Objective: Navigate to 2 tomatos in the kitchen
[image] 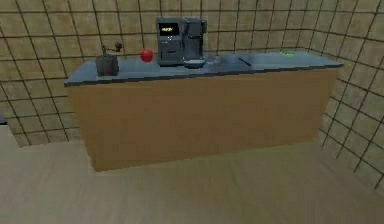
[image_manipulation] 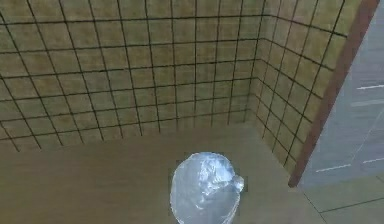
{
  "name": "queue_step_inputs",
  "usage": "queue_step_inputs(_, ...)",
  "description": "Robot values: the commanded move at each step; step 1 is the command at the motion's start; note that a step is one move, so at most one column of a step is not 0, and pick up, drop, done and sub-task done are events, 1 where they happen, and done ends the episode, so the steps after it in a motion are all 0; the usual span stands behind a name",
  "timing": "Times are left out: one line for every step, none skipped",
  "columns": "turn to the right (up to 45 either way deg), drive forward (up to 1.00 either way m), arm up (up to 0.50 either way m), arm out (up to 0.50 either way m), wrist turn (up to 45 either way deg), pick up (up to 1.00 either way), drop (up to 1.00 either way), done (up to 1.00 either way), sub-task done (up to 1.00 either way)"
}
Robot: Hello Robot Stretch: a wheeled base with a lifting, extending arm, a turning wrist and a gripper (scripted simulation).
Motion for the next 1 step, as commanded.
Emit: queue_step_inputs(0.0,0.10,0.00,0.00,0.0,0.00,0.00,0.00,0.00)
